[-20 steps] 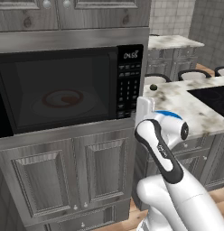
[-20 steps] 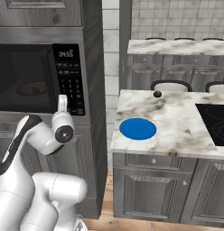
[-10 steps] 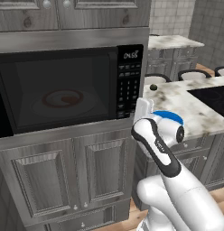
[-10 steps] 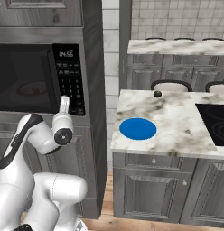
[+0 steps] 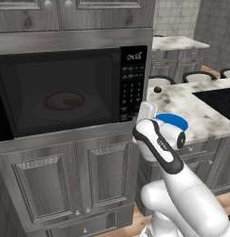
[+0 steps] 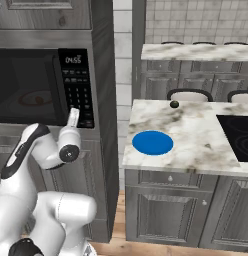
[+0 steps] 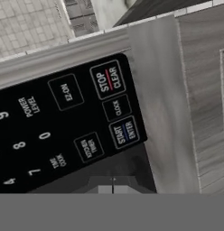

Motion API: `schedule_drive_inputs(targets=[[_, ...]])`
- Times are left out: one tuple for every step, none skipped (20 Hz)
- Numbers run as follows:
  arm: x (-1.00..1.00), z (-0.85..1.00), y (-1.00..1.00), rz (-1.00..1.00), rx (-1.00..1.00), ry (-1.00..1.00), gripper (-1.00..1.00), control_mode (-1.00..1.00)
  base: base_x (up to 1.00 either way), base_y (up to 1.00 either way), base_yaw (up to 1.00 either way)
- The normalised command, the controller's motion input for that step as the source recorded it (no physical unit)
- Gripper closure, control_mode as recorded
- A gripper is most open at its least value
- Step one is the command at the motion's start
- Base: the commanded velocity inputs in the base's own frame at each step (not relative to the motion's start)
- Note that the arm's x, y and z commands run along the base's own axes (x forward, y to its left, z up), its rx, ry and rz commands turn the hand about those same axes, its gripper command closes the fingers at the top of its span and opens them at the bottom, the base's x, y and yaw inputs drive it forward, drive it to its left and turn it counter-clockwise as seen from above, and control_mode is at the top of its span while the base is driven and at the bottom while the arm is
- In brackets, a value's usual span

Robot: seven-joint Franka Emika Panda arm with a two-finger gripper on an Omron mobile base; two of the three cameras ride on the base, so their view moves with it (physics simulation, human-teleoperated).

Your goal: Pick the carrot from the counter and place it in the microwave. Then turn on the microwave.

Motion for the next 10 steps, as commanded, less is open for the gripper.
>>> schedule_drive_inputs(targets=[[0.11,-0.07,0.00,-0.04,0.05,0.00,1.00,-1.00,0.00,0.00,0.00],[0.14,-0.07,0.00,-0.04,0.05,0.00,1.00,-1.00,0.00,0.00,0.00],[0.15,-0.06,0.00,-0.04,0.05,0.00,1.00,-1.00,0.00,0.00,0.00],[0.16,-0.06,0.00,-0.04,0.05,0.00,1.00,-1.00,0.00,0.00,0.00],[0.18,-0.07,0.00,-0.03,0.05,0.00,1.00,-1.00,0.00,0.00,0.00],[0.18,-0.08,0.00,-0.03,0.05,0.01,1.00,-1.00,0.00,0.00,0.00],[0.17,-0.07,0.00,-0.03,0.05,0.00,1.00,-1.00,0.00,0.00,0.00],[0.17,-0.07,0.00,-0.03,0.05,0.00,1.00,-1.00,0.00,0.00,0.00],[0.17,-0.07,0.00,-0.03,0.05,0.00,1.00,-1.00,0.00,0.00,0.00],[0.17,-0.08,0.00,-0.03,0.05,0.01,1.00,-1.00,0.00,0.00,0.00]])
